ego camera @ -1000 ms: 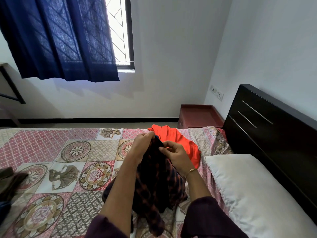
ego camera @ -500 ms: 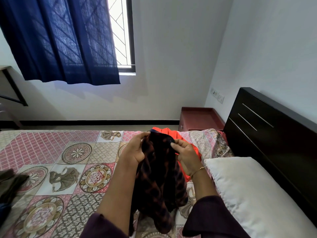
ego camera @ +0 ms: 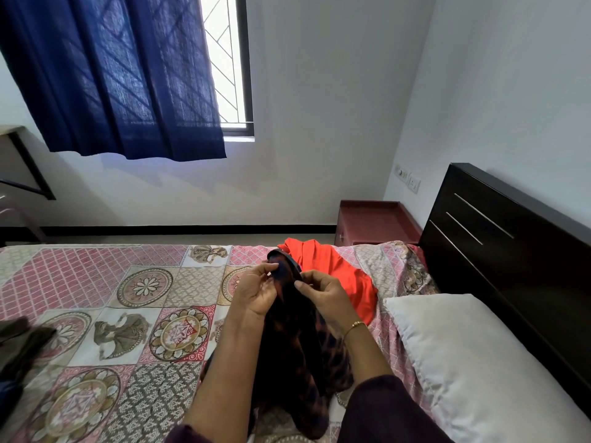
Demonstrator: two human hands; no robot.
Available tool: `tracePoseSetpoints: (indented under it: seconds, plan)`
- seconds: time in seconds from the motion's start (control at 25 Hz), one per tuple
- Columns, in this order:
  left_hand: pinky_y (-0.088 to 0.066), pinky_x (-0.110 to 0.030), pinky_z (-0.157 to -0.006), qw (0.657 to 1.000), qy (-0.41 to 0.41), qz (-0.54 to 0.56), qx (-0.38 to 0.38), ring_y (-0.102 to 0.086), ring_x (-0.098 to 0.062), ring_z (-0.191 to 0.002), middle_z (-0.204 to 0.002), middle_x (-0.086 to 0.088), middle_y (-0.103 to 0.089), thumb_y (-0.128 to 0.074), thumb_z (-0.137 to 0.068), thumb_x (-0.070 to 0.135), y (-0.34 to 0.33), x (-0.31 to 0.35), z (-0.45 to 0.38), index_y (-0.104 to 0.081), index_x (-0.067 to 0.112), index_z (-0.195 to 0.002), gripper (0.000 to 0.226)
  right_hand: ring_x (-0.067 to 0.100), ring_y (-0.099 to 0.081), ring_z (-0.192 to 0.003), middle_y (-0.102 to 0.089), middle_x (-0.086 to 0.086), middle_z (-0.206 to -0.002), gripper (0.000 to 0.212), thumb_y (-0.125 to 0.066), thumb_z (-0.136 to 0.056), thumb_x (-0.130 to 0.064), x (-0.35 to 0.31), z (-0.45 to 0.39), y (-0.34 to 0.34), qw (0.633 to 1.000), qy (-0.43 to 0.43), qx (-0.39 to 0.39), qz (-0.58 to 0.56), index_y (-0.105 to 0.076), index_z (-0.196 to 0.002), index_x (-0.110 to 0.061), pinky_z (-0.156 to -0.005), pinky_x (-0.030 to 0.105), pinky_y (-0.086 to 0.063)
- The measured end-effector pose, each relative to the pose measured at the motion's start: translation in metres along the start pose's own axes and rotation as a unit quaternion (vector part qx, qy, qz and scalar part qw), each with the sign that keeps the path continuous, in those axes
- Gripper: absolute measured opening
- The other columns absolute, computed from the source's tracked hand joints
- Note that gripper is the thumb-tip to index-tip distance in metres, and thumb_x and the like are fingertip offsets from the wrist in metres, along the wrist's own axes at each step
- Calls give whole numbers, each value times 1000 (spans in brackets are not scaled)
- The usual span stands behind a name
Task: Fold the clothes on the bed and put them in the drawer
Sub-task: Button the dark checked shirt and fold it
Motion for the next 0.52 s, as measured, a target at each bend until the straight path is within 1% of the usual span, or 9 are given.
tracePoseSetpoints:
  seconds: [0.08,0.16,0.24,0.28,0.32,0.36,0.4,0.44,0.52]
  plan:
    - [-56,-28,-58,1000,-1,26,-1,-59,-22,-71,-80,-14,-54,-35,-90,-9,-3,-1,2,-47,6,-78,23,9,-57,-66,-62,4,-76,12,-65,-83,1,3,0,-3,1000,-5,-5,-16,-63,-82,-11,-66,18,-48]
    - [-55,-23,-56,1000,-17,17,7,-61,-18,-62,-68,-12,-57,-37,-90,-10,-6,0,5,-45,8,-74,26,7,-60,-64,-65,3,-75,12,-66,-82,3,3,0,-5,1000,-7,-7,-28,-63,-81,-9,-64,17,-50]
    - [-53,-23,-57,993,-70,-90,21,-59,-19,-65,-73,-13,-57,-44,-89,-9,-8,6,9,-44,11,-76,24,9,-62,-63,-67,3,-74,9,-64,-82,3,2,-2,-5,998,-15,1,-60,-63,-81,-7,-63,18,-52]
    - [-52,-26,-62,963,-135,-224,65,-56,-21,-74,-83,-16,-56,-51,-87,-6,-3,16,13,-45,12,-78,21,9,-63,-62,-68,3,-71,10,-63,-83,4,2,-2,-3,995,-20,13,-92,-63,-80,-6,-62,18,-53]
    - [-49,-29,-71,885,-222,-385,139,-51,-21,-83,-92,-14,-54,-58,-85,-1,2,33,23,-48,13,-81,18,9,-64,-60,-68,2,-68,11,-62,-83,5,3,-3,1,991,-27,32,-124,-62,-79,-5,-60,19,-53]
    - [-42,-25,-75,783,-314,-503,190,-46,-19,-88,-95,-9,-52,-64,-82,3,-3,48,37,-51,13,-82,16,10,-64,-58,-68,2,-66,13,-62,-83,5,5,-4,4,986,-35,52,-152,-60,-76,-6,-58,20,-53]
    - [-37,-17,-71,717,-388,-550,183,-46,-16,-84,-91,-4,-51,-67,-81,5,-15,52,48,-55,14,-80,15,12,-64,-57,-67,4,-65,15,-61,-83,5,8,-5,7,981,-47,69,-175,-59,-74,-6,-57,22,-53]
    - [-36,-13,-64,702,-411,-566,133,-49,-13,-75,-81,0,-54,-69,-80,7,-26,48,51,-57,16,-76,15,14,-64,-58,-65,7,-67,16,-61,-84,5,12,-6,9,975,-62,81,-198,-58,-74,-7,-57,24,-54]
    - [-38,-11,-56,724,-357,-590,20,-51,-8,-61,-67,5,-57,-70,-81,13,-39,25,42,-59,22,-72,16,19,-64,-62,-65,12,-73,15,-58,-86,3,19,-8,8,962,-88,89,-241,-58,-76,-8,-62,28,-55]
Point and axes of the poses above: each hand's wrist, its own z-axis away from the middle knuckle, its own y-axis out of the back of the hand, x = y × z, the point moved 9 cm from there along -z, towards the middle knuckle
